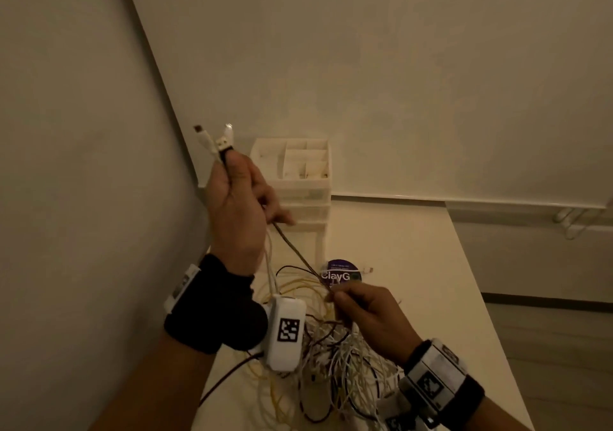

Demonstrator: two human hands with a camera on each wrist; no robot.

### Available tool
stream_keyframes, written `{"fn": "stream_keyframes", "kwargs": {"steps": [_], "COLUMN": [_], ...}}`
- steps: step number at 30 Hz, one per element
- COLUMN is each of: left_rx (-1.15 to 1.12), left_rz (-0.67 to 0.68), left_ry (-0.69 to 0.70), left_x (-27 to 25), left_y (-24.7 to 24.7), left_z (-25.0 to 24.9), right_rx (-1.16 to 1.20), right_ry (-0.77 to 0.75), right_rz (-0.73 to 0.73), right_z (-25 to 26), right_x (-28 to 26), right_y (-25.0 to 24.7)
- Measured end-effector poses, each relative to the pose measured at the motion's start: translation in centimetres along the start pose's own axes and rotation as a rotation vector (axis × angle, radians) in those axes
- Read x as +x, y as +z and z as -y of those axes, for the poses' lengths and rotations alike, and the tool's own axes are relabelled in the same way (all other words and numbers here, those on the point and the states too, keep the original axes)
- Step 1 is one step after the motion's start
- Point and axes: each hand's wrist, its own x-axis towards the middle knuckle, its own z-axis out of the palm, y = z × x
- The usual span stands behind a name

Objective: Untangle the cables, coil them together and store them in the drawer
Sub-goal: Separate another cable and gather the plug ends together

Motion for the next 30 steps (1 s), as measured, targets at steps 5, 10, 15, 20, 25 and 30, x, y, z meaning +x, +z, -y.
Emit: {"fn": "stream_keyframes", "kwargs": {"steps": [5,10,15,20,25,30], "left_rx": [0.306,0.831,0.788,0.794,0.693,0.602], "left_rz": [0.187,0.56,0.503,0.481,0.237,-0.033], "left_ry": [0.127,0.081,0.172,0.262,0.313,0.339], "left_x": [-1.7,-4.8,-5.1,-3.3,-0.2,2.0], "left_y": [-1.1,-0.7,0.8,2.3,2.0,-0.2], "left_z": [-0.7,3.3,5.8,4.8,2.8,0.6], "right_rx": [0.012,-0.04,-0.036,0.206,0.225,0.182], "right_ry": [0.078,-0.023,-0.077,-0.061,-0.037,-0.014], "right_rz": [-0.101,-0.098,-0.065,-0.184,-0.199,-0.156], "right_z": [-2.1,2.8,6.7,6.5,3.7,0.5], "right_x": [0.7,2.7,3.4,2.5,1.4,0.4], "right_y": [-0.5,-3.0,-4.5,-4.2,-2.6,-1.4]}}
